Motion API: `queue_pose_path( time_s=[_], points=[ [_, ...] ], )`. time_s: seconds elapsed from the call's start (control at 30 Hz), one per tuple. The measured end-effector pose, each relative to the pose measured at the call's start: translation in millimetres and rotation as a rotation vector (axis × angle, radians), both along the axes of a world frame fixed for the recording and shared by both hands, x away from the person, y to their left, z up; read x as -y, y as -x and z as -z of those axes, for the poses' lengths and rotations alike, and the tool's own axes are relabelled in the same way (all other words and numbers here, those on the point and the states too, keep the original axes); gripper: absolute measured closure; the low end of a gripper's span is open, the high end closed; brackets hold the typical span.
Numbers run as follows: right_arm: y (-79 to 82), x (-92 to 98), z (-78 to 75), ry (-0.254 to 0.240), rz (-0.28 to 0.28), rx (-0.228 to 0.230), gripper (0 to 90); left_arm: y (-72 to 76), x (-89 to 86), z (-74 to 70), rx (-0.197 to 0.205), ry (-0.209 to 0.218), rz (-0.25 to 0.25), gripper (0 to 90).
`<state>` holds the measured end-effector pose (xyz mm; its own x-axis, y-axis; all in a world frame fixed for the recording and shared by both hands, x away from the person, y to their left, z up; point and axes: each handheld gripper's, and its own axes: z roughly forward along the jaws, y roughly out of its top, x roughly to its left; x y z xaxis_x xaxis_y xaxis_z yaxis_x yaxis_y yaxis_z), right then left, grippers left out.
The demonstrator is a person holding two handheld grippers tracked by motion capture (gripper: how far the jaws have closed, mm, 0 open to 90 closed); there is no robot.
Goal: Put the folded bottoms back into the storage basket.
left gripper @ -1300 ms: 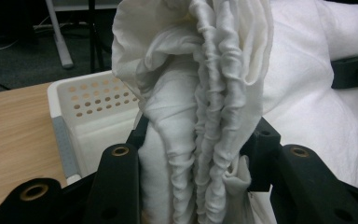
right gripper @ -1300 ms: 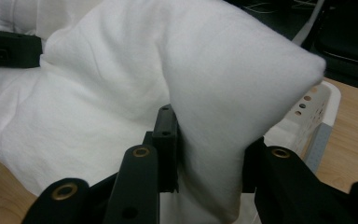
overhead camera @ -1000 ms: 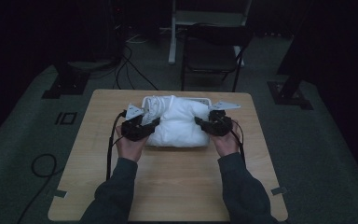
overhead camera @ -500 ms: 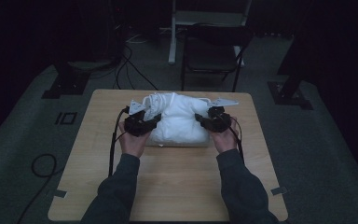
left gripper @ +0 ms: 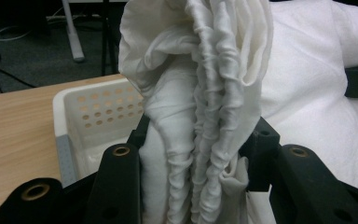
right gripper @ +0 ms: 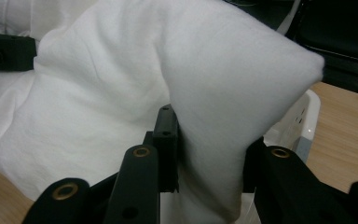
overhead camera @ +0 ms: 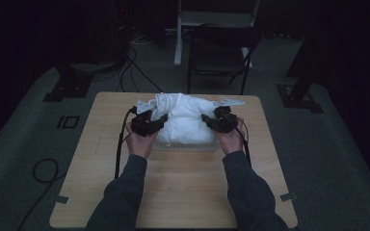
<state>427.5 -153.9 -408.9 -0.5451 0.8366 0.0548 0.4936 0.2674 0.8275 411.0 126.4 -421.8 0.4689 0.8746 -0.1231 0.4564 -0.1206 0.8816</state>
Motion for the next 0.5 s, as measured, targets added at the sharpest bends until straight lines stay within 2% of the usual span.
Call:
queue_pose_path(
  time_s=[0.5],
  points=[
    [-12.2, 0.6, -12.6, -0.014, 0.029, 0.025, 69.8, -15.7, 4.5, -13.0, 0.027, 0.0, -0.019, 58.3]
  ],
)
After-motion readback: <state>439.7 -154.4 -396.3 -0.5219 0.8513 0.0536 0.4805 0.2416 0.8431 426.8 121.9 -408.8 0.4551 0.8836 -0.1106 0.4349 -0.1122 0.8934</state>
